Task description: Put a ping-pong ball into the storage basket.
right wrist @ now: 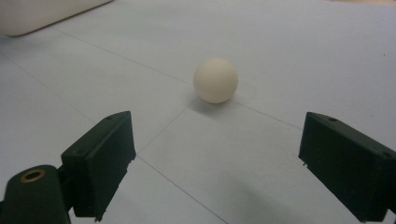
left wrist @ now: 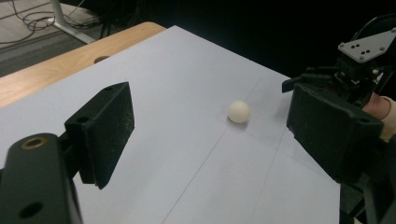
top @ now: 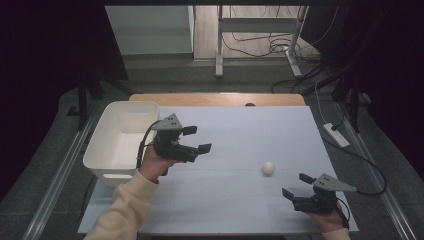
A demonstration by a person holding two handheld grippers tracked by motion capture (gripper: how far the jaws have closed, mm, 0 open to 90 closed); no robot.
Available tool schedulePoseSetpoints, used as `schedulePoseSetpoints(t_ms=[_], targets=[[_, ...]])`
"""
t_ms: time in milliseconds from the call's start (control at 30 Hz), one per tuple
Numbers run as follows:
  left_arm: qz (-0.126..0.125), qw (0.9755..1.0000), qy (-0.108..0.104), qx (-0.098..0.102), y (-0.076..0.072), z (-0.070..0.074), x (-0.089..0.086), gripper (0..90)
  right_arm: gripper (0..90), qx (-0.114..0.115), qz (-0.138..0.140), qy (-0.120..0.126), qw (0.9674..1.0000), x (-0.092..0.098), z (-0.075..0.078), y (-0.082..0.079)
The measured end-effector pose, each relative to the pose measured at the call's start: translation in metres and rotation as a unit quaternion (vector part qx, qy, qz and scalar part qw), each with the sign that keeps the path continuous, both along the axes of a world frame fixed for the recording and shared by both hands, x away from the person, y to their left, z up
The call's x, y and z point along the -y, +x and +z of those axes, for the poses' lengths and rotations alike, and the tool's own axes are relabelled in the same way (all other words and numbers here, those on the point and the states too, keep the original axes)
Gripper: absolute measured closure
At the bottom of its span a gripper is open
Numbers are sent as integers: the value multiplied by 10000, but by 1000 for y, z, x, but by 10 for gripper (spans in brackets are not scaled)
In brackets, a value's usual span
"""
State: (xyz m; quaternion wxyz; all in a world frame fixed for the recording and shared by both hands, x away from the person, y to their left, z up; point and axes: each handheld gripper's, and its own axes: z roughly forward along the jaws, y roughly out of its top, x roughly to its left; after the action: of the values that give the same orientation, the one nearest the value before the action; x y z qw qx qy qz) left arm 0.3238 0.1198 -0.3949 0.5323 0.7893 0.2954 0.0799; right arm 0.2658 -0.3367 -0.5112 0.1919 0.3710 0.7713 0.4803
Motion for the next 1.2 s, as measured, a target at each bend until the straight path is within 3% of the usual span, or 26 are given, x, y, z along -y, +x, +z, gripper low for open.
schedulePoseSetpoints(t_ms=[100,667,1200], targets=[[-43,10000,-50,-45,0,-1,3,159,104,1,4,-1,10000,0,0,0],[-189,9995,185,-143,3,-10,20,158,104,16,17,-3,10000,0,0,0],[-369,9979,383,-366,7,-28,40,157,104,11,18,-11,10000,0,0,0]])
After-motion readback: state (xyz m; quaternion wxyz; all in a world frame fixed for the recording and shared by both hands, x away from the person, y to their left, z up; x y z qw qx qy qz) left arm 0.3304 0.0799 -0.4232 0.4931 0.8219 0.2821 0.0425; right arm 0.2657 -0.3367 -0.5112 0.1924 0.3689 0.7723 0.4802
